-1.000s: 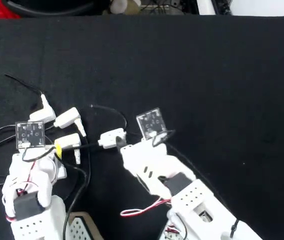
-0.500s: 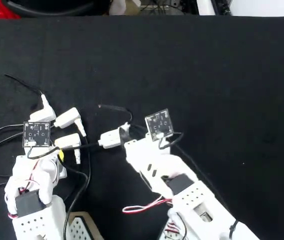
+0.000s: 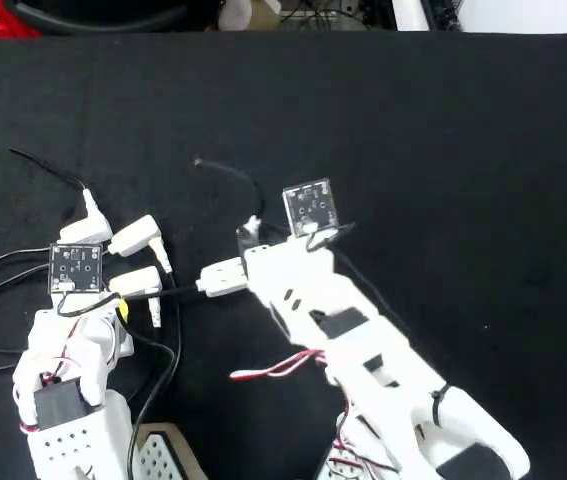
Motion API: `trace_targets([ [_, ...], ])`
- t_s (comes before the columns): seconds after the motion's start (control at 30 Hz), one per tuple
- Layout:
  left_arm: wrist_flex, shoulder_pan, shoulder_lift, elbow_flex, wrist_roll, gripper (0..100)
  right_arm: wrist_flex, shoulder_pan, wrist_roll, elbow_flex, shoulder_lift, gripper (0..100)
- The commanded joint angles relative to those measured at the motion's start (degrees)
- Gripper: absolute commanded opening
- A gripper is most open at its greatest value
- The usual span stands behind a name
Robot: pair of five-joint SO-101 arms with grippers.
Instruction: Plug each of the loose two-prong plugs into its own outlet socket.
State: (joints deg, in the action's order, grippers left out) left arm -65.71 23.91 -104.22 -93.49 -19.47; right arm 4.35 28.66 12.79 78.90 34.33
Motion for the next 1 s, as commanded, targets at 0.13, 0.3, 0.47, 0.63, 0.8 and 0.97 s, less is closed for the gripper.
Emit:
trace_targets([
  [0.13,1.2,0.7,-0.2,-0.5,-0.4,22,6.1,2.4,-1.5,3.6,0.9,1.1],
  [0.3,1.2,0.7,-0.2,-0.7,-0.6,22,7.7,2.5,0.2,2.4,-6.2,1.1],
  [0.47,1.2,0.7,-0.2,-0.7,-0.6,22,8.8,2.4,0.2,2.2,-8.8,1.1],
  [0.63,1.2,0.7,-0.2,-0.7,-0.6,22,8.5,2.5,0.4,2.5,-8.8,1.1],
  [0.8,1.3,0.7,-0.2,-0.7,-0.6,22,8.4,4.7,0.4,2.9,-8.8,1.1],
  [0.97,1.3,0.7,-0.2,-0.7,-0.6,22,8.4,5.0,0.4,3.7,-8.7,1.2],
])
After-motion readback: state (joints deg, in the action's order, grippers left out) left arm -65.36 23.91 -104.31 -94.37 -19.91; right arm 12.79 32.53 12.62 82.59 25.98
